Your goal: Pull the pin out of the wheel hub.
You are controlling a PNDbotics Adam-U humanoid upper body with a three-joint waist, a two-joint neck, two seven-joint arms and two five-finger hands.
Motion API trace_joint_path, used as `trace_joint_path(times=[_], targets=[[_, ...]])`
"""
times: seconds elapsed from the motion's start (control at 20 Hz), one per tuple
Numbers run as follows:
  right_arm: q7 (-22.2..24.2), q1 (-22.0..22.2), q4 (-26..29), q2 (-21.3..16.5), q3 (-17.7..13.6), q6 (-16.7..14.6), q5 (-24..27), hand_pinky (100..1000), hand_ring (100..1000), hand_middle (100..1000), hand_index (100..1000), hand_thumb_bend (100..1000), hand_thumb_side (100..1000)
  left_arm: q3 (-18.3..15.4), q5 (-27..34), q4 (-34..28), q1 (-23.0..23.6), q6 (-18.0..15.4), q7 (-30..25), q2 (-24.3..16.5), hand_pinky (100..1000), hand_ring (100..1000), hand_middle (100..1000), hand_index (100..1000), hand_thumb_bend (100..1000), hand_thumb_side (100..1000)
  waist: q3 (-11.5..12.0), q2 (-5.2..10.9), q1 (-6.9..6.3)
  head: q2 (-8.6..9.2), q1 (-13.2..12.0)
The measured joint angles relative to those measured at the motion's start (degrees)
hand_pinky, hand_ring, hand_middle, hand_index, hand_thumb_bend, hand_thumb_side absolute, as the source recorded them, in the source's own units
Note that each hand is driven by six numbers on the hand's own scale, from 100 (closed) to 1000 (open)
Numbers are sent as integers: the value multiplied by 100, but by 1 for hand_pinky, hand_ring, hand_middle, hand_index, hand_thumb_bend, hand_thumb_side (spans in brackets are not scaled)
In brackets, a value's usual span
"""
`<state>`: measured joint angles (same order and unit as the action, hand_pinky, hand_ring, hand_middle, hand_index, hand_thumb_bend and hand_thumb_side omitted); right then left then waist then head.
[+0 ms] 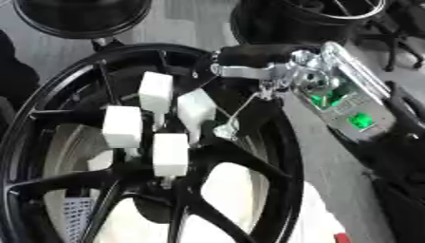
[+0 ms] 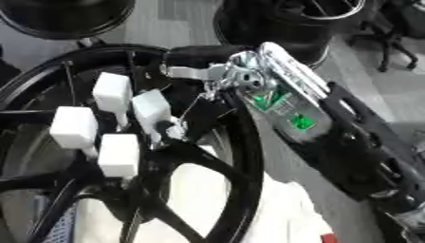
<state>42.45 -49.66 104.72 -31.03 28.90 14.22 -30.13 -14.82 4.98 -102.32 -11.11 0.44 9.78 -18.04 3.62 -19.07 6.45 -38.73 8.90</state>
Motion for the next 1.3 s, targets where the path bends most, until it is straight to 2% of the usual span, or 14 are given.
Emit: trace_joint_path(times=[0.3, 0.35, 0.8, 0.85, 1.0, 1.05, 1.3], targets=[[29, 0, -2, 2, 6, 31, 52, 900, 857, 754, 864, 221, 225, 13, 0, 0, -4, 3, -3, 0, 800, 695, 608, 808, 100, 723, 11, -2, 3, 0, 11], [30, 0, -2, 3, 5, 35, 56, 884, 812, 641, 789, 177, 202, 13, 0, 0, -4, 3, -3, 0, 800, 696, 609, 807, 100, 727, 12, -3, 4, 0, 11], [-92, -6, -2, 24, 5, 135, 186, 867, 769, 504, 683, 116, 202, 13, 0, 0, -7, 9, -7, 3, 801, 696, 609, 807, 100, 726, 69, -29, 33, 2, 36], [-125, -6, -2, 34, 5, 149, 209, 857, 748, 459, 634, 100, 189, 13, 0, 0, -7, 10, -7, 3, 802, 697, 610, 807, 100, 724, 71, -33, 33, 2, 39], [-256, -7, -2, 49, 3, 216, 297, 842, 708, 412, 587, 100, 126, 13, 0, 0, -7, 11, -8, 4, 803, 697, 610, 807, 100, 726, 75, -35, 36, 5, 40], [-314, -7, -3, 50, 2, 246, 330, 824, 659, 371, 545, 100, 100, 13, 0, 0, -7, 11, -8, 5, 803, 697, 610, 807, 100, 727, 76, -35, 36, 6, 42], [-620, -44, -27, 50, -26, 395, 557, 804, 601, 308, 486, 100, 100, 13, 1, 0, -8, 19, -5, 47, 805, 697, 610, 806, 100, 727, 112, -33, 39, 25, 116]])
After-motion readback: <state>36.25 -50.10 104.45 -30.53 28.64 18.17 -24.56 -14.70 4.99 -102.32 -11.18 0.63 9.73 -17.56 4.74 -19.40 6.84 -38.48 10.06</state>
